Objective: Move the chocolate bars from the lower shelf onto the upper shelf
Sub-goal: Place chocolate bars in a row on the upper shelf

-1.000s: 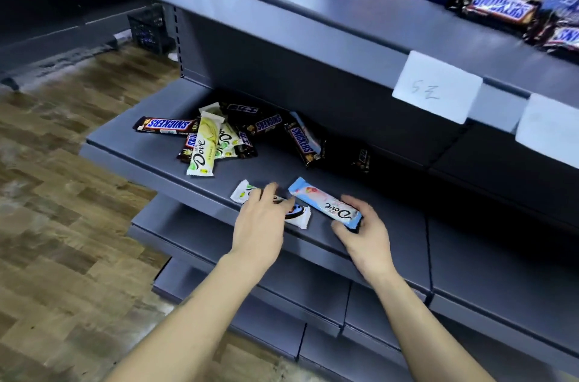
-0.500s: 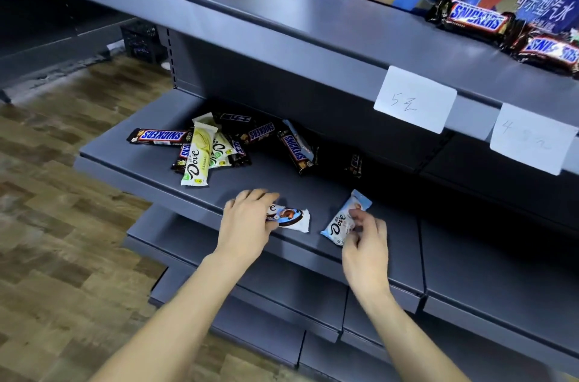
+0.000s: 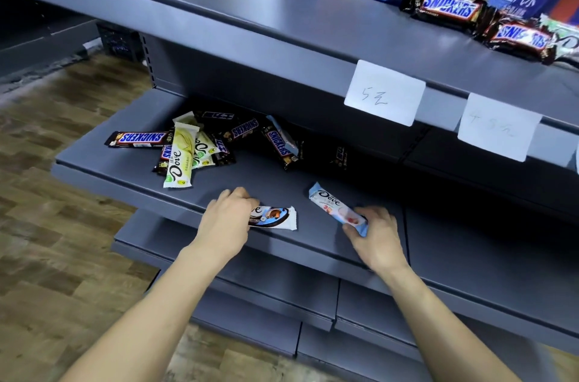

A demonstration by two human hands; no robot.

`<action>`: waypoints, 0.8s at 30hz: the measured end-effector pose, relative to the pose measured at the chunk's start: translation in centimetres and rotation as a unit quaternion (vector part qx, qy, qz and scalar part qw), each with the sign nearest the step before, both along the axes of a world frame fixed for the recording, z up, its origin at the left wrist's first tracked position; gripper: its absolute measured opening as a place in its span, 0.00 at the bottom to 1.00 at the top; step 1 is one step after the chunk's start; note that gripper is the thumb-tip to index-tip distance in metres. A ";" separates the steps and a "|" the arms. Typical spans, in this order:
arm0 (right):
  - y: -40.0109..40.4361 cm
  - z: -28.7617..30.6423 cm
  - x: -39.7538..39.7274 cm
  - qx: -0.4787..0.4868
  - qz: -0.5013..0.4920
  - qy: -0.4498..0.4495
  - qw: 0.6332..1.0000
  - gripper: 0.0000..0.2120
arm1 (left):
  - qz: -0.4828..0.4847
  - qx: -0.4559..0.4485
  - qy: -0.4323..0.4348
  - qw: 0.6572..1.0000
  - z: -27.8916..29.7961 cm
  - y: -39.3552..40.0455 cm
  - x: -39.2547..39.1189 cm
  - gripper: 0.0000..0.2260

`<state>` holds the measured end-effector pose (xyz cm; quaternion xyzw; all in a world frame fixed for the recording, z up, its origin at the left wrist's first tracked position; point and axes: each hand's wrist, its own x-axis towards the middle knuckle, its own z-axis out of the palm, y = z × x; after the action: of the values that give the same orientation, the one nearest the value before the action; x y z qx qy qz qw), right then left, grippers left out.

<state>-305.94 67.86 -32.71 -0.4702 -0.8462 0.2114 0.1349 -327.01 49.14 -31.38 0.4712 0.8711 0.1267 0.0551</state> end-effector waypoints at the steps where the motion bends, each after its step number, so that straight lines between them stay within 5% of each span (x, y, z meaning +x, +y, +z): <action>1: -0.1 0.1 0.3 0.003 0.000 0.005 1.000 0.19 | -0.004 0.000 0.002 1.000 0.1 0.1 0.2 0.24; 8: -1.9 0.7 2.1 0.000 -0.014 0.048 0.999 0.19 | -0.073 0.041 -0.022 0.996 0.4 0.3 4.1 0.21; 24: -6.1 9.2 15.5 0.030 0.124 0.115 0.985 0.18 | -0.208 0.159 0.043 0.964 7.3 -3.0 18.0 0.19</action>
<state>-290.46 61.77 -23.47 -0.3296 -0.8828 0.2540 0.2180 -308.97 46.13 -24.07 0.6500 0.7239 0.2287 -0.0327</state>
